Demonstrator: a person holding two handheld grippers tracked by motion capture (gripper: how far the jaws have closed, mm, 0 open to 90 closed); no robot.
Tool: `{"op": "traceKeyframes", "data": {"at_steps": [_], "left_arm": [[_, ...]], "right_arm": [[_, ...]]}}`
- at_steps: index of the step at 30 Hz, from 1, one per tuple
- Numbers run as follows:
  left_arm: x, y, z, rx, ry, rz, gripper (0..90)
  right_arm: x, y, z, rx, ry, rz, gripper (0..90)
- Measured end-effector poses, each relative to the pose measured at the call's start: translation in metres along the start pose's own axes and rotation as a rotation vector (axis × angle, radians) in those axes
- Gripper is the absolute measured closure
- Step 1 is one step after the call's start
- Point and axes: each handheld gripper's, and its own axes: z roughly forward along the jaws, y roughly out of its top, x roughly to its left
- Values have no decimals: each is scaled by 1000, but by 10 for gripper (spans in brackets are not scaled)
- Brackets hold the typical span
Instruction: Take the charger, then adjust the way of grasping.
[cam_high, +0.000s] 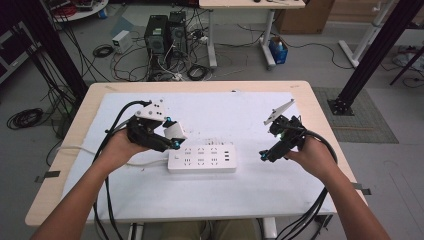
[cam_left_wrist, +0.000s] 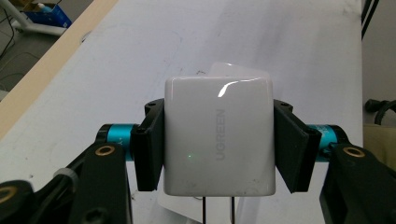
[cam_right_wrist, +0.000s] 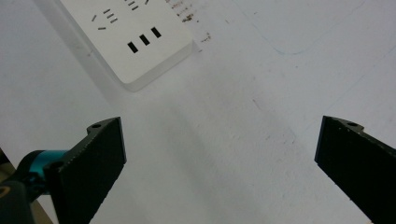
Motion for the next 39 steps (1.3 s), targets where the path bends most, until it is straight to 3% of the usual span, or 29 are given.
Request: {"op": "traceKeyframes", "data": {"at_steps": [8,17,18,21,22,24,27,29,33,35,36,39], "left_arm": [[-7,11,11,-2,-51,50,426],[-5,28,26,9,-128,105,426],[-5,34,31,21,-149,122,425],[-7,39,36,16,-153,137,425],[-7,39,36,16,-153,137,426],[-9,41,38,8,-154,141,426],[-12,45,42,5,-155,155,426],[-15,46,45,7,-159,165,426],[-19,48,51,27,-161,193,426],[-20,49,54,35,-161,202,425],[-21,49,56,41,-159,208,425],[-23,51,61,46,-157,217,425]], "right_arm": [[7,5,-1,-25,-12,28,12],[13,18,-7,-120,83,150,12],[16,22,-7,-175,165,178,12],[18,25,-6,-249,255,234,13],[18,25,-6,-249,255,234,13],[18,27,-5,-298,332,291,13],[18,29,-2,-316,422,366,13],[20,32,2,-317,473,383,13],[22,35,6,-317,493,390,12],[23,38,10,-336,554,431,13],[23,38,10,-336,554,431,13],[23,41,16,-349,613,482,13]]}}
